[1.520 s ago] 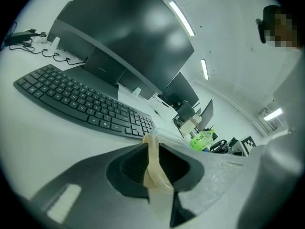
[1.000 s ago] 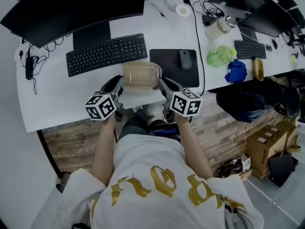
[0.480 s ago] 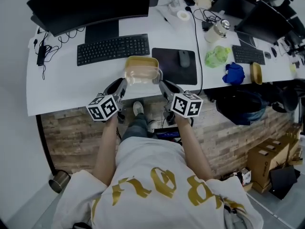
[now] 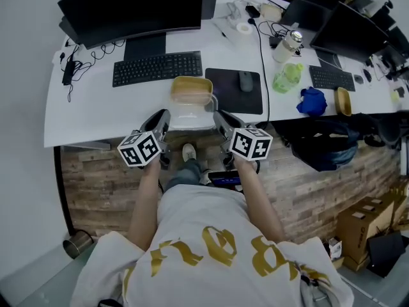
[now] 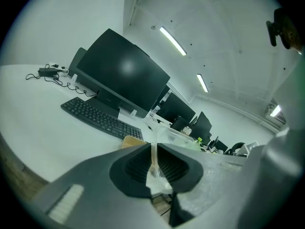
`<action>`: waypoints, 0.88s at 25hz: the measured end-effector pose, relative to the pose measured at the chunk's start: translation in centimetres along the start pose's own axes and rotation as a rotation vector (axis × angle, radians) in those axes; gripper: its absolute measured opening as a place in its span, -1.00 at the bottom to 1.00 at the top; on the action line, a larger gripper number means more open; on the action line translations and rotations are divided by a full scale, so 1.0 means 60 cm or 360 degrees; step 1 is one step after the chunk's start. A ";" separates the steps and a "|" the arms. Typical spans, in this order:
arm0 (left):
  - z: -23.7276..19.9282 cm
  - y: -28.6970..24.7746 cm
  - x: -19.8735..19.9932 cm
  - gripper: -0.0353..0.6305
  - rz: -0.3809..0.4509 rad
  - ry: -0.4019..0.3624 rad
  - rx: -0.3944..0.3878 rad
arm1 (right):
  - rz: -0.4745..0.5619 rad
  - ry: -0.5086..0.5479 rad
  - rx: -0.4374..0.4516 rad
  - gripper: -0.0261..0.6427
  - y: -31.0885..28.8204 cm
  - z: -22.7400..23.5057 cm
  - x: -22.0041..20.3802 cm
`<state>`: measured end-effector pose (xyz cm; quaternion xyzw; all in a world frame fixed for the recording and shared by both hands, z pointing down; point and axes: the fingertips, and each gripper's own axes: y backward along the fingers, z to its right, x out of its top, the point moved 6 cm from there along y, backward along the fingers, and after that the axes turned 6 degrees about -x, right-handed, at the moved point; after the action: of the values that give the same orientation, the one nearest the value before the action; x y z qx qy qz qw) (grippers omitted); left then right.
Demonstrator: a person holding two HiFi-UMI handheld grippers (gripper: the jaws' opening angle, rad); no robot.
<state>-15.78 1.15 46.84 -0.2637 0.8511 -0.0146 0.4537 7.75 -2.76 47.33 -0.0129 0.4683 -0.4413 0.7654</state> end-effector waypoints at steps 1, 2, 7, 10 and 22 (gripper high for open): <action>0.004 0.005 0.001 -0.80 0.0012 0.0000 0.0001 | -0.0002 0.0011 0.0006 -0.76 0.003 -0.003 -0.001; 0.007 0.008 0.001 -0.80 0.0023 0.0007 -0.0005 | -0.0006 0.0021 0.0010 -0.76 0.007 -0.005 -0.001; 0.027 0.021 -0.003 -0.80 0.0052 0.0023 -0.0043 | 0.0014 0.0037 0.0009 -0.76 0.026 -0.006 0.002; 0.030 0.029 -0.003 -0.80 0.0060 0.0019 -0.0044 | 0.0036 0.0040 0.0011 -0.76 0.031 -0.012 0.002; 0.026 0.038 -0.001 -0.80 0.0059 0.0030 -0.0067 | 0.0052 0.0039 0.0007 -0.76 0.032 -0.021 -0.004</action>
<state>-15.52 3.46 45.39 -0.2572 0.8602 0.0094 0.4402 8.06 -0.89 45.95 0.0018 0.4768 -0.4298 0.7668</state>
